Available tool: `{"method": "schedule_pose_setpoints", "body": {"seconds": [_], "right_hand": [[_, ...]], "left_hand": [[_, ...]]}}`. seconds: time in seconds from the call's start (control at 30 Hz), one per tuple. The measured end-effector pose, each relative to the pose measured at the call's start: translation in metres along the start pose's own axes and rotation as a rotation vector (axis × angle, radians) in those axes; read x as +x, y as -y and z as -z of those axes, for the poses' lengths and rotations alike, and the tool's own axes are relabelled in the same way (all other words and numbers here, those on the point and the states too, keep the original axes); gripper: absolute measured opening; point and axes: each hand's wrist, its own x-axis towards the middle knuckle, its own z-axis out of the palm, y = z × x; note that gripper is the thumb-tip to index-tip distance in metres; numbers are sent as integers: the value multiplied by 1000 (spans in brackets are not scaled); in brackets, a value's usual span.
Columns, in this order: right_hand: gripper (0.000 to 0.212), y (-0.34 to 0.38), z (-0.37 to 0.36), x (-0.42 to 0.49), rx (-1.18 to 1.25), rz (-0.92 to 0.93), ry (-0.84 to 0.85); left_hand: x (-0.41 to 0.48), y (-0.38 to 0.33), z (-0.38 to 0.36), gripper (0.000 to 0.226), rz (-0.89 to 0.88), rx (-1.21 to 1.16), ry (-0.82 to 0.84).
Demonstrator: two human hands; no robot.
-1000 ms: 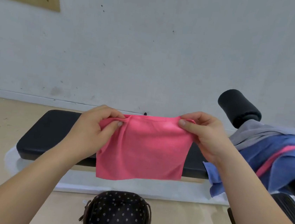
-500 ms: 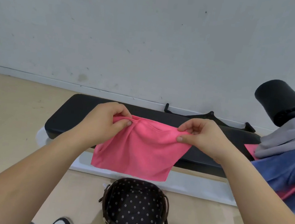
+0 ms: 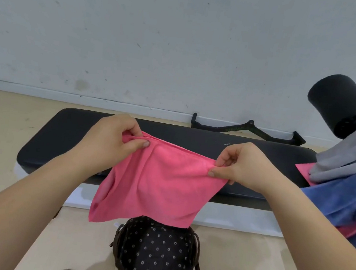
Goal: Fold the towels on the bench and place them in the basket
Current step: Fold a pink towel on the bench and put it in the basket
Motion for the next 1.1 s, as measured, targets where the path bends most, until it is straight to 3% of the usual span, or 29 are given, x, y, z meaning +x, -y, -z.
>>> {"method": "schedule_pose_setpoints", "body": {"seconds": [0.27,0.63,0.9,1.1], "right_hand": [[15,2,-10,3,-34,57,61],[40,17,-9,-20,239,172,81],[48,15,0,-33,8,204,-51],[50,-1,10,-43,8,171,-196]], "left_hand": [[-3,6,2,15,18,-40,-51],[-22,15,12,12,79,-108,-106],[-30,8,19,17,46,-14,-13],[-35,3,28,16,59,-94,0]]}}
